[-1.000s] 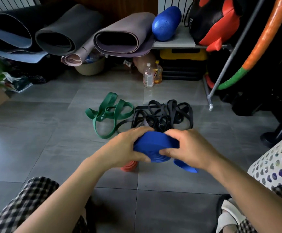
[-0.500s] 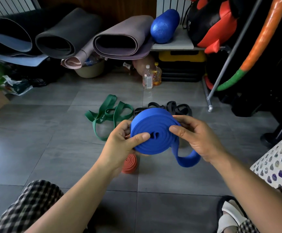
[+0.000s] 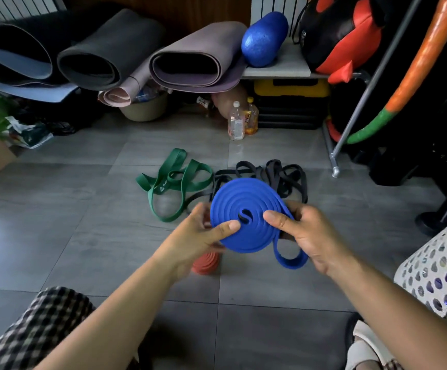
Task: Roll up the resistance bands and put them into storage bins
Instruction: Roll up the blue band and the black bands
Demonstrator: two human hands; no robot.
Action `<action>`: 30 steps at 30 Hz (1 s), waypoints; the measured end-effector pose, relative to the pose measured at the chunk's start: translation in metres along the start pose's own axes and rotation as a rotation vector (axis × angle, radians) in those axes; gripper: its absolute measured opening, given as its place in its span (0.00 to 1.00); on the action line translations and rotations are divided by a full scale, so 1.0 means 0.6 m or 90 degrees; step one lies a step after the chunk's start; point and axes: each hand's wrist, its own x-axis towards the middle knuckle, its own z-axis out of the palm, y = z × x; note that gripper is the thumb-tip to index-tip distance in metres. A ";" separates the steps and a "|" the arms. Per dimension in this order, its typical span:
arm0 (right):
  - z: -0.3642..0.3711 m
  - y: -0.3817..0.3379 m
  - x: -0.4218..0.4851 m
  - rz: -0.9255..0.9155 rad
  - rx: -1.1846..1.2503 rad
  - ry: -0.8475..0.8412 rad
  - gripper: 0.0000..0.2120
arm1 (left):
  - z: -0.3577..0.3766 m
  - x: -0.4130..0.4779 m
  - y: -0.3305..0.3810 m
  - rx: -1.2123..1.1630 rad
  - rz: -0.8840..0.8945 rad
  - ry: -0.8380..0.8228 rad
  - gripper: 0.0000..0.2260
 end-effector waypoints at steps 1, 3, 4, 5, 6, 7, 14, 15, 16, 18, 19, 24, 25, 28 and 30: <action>-0.008 -0.005 0.001 -0.016 -0.105 -0.012 0.14 | -0.007 0.005 0.005 0.045 0.024 0.011 0.28; -0.011 -0.008 -0.002 -0.031 -0.279 -0.064 0.15 | -0.005 0.007 0.010 0.085 0.076 -0.015 0.25; -0.006 -0.005 -0.004 -0.030 -0.312 -0.087 0.15 | 0.001 0.006 0.008 0.108 0.091 -0.043 0.21; 0.001 -0.004 -0.008 -0.030 -0.312 -0.101 0.14 | 0.008 0.004 0.004 0.126 0.102 -0.052 0.16; 0.005 -0.005 -0.010 -0.037 -0.285 -0.105 0.14 | 0.015 0.003 0.000 0.118 0.112 -0.036 0.12; 0.008 -0.008 -0.012 -0.043 -0.240 -0.101 0.15 | 0.021 0.003 -0.004 0.088 0.122 -0.007 0.09; 0.025 0.013 -0.012 -0.032 0.081 0.057 0.15 | 0.041 0.007 -0.006 -0.255 0.048 0.162 0.10; 0.032 0.021 -0.010 -0.002 0.133 0.100 0.13 | 0.044 0.007 -0.010 -0.276 0.028 0.178 0.11; 0.035 0.033 -0.004 0.021 0.164 0.145 0.12 | 0.048 0.006 -0.016 -0.295 0.008 0.194 0.12; 0.042 0.050 0.003 0.055 0.224 0.215 0.10 | 0.054 0.005 -0.029 -0.346 -0.036 0.220 0.13; 0.049 0.059 0.005 0.069 0.255 0.238 0.09 | 0.058 0.004 -0.036 -0.369 -0.058 0.233 0.13; 0.082 0.112 0.009 0.015 0.172 0.355 0.07 | 0.070 0.015 -0.081 -0.433 -0.096 0.288 0.14; 0.091 0.121 0.009 -0.006 0.140 0.378 0.07 | 0.070 0.020 -0.094 -0.440 -0.103 0.304 0.14; 0.127 0.150 -0.004 -0.021 0.096 0.358 0.05 | 0.060 0.034 -0.136 -0.526 -0.136 0.383 0.17; 0.142 0.186 -0.011 0.012 0.041 0.308 0.15 | 0.053 0.039 -0.171 -0.580 -0.171 0.403 0.19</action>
